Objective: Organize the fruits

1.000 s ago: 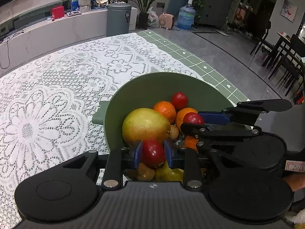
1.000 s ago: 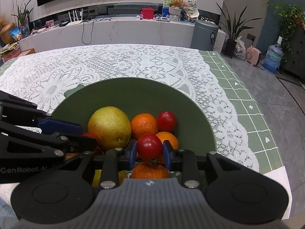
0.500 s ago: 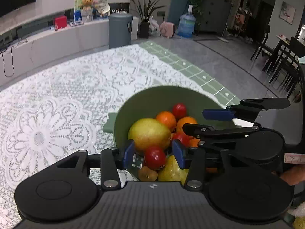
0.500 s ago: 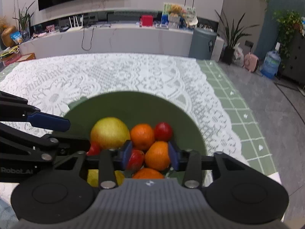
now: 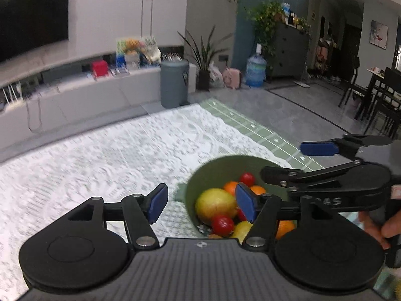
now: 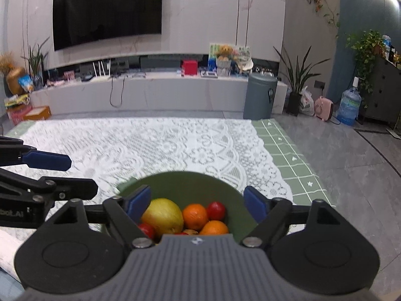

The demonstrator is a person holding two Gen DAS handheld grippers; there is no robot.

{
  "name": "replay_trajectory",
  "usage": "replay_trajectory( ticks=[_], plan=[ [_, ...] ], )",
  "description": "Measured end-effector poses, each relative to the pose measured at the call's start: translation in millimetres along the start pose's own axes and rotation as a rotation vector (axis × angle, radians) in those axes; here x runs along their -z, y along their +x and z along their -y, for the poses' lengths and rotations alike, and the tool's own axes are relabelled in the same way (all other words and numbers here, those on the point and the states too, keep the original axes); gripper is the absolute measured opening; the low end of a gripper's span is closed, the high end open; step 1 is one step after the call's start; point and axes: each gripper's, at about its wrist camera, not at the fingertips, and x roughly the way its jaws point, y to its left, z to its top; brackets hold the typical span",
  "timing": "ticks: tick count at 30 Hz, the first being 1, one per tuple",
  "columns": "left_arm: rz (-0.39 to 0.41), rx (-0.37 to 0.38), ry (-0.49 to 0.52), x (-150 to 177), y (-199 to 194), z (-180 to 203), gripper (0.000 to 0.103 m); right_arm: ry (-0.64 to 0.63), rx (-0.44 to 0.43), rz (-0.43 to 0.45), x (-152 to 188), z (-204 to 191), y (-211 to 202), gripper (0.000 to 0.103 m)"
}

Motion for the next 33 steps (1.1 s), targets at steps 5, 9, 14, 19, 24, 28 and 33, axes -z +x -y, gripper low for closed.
replay_trajectory(
  ticks=[5, 9, 14, 19, 24, 28, 33],
  plan=[
    [0.085, -0.096, 0.04, 6.2, -20.7, 1.4, 0.085, 0.001, -0.01, 0.042, -1.8, -11.1, -20.9, 0.093],
    [0.154, -0.135, 0.019, 11.7, -39.2, -1.7, 0.09, 0.016, -0.023, 0.074, 2.6, -17.6, -36.2, 0.098],
    [0.209, -0.252, -0.004, 19.5, -51.9, -5.9, 0.094, 0.04, -0.012, 0.119, 13.6, -27.7, -53.8, 0.099],
    [0.204, -0.334, -0.023, 29.6, -55.4, -11.2, 0.094, 0.054, 0.034, 0.133, 26.0, -45.2, -64.2, 0.099],
    [0.149, -0.347, -0.035, 42.6, -54.8, -18.2, 0.094, -0.028, 0.071, 0.139, 39.2, -68.3, -69.1, 0.099],
    [0.103, -0.357, -0.061, 53.6, -55.2, -21.2, 0.094, -0.048, 0.085, 0.134, 51.4, -80.2, -67.6, 0.099],
    [0.081, -0.402, -0.065, 64.7, -55.5, -19.6, 0.094, -0.055, 0.101, 0.1, 61.0, -85.3, -58.6, 0.099]
  ],
)
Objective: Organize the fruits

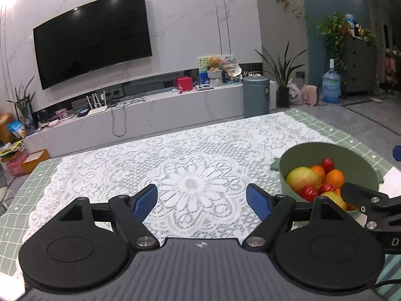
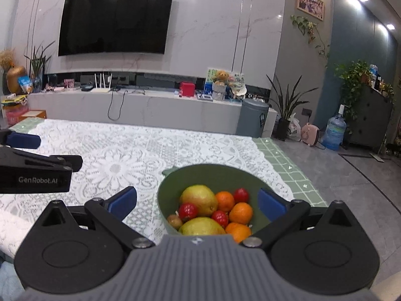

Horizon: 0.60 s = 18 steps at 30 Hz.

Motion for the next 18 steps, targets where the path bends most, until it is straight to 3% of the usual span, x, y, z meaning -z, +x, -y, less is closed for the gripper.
replay_trajectory(
  ticks=[10, 18],
  plan=[
    [-0.075, 0.025, -0.024, 14.1, 10.6, 2.1, 0.094, 0.091, 0.018, -0.098, 13.4, 9.6, 17.1, 0.099],
    [-0.104, 0.051, -0.021, 18.1, 11.5, 6.1, 0.094, 0.084, 0.018, -0.128, 16.8, 6.3, 22.9, 0.099]
  ],
)
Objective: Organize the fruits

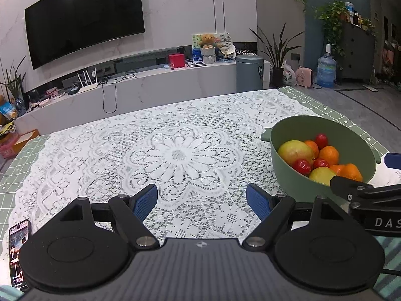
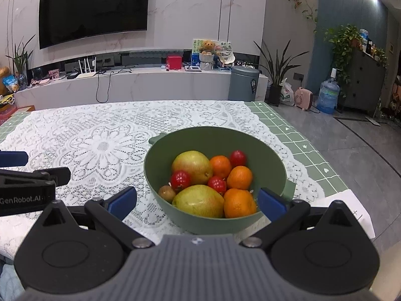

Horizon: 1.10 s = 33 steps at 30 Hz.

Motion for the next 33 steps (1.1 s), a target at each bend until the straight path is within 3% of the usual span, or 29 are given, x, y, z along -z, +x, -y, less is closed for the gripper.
replay_trajectory(
  ticks=[33],
  plan=[
    [-0.019, -0.007, -0.015, 1.3, -3.9, -5.0, 0.094, -0.018, -0.021, -0.003, 0.7, -5.6, -5.1, 0.099]
  ],
)
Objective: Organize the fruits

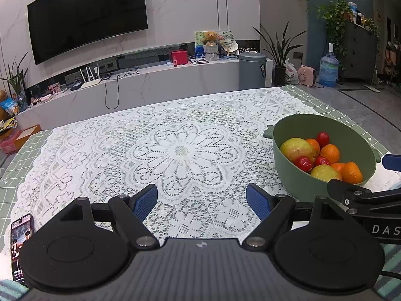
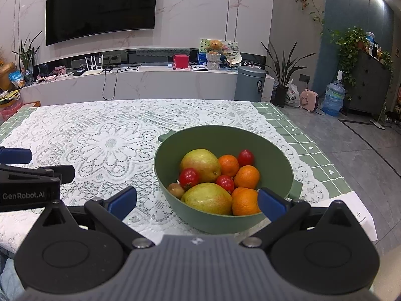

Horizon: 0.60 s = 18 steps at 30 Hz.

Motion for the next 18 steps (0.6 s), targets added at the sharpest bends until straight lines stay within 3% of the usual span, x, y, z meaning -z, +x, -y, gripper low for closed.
replay_trajectory(
  ticks=[18],
  plan=[
    [-0.005, -0.002, -0.006, -0.4, -1.0, -0.7, 0.094, 0.001, 0.0, 0.001, 0.3, -0.9, 0.3, 0.099]
  ],
)
